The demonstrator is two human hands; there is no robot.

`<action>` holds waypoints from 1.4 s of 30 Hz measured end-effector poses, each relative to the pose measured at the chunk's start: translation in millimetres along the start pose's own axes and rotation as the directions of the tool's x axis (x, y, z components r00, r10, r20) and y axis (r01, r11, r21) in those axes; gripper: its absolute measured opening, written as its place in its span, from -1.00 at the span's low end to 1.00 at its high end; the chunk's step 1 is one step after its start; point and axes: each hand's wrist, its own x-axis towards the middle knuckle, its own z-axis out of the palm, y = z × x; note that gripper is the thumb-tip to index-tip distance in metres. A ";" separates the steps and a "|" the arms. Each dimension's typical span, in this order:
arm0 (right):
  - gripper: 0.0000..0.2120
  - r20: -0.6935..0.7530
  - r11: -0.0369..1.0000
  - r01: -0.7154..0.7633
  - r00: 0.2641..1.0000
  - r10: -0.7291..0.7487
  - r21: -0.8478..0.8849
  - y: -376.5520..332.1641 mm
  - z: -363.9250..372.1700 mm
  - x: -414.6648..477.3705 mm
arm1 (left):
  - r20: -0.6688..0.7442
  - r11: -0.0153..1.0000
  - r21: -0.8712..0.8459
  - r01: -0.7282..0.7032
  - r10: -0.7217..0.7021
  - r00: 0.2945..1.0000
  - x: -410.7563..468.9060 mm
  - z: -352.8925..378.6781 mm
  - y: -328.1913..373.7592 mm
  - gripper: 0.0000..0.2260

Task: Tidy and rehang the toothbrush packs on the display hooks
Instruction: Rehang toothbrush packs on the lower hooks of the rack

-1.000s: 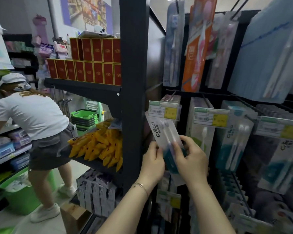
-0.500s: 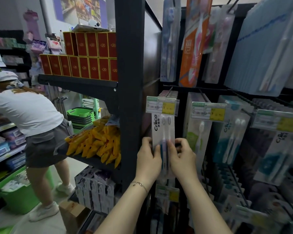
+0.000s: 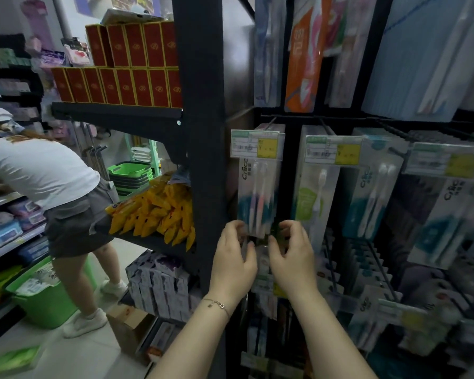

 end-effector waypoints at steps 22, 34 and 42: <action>-0.89 0.048 0.904 0.148 0.989 -0.141 -0.401 88.0 -62.0 -95.7 | 0.342 0.844 0.358 -0.399 0.279 0.897 -89.4 83.7 -12.6 -0.92; -0.83 0.254 0.895 -0.132 0.932 0.258 -0.426 162.2 -76.2 -126.3 | 0.567 0.908 0.403 -0.117 -0.148 0.811 -127.5 136.8 -60.1 -0.76; -0.52 0.295 0.886 -0.346 0.850 0.436 -0.309 189.8 -66.0 -112.1 | 0.566 0.963 0.143 0.228 -0.269 0.779 -112.4 173.8 -70.6 -0.52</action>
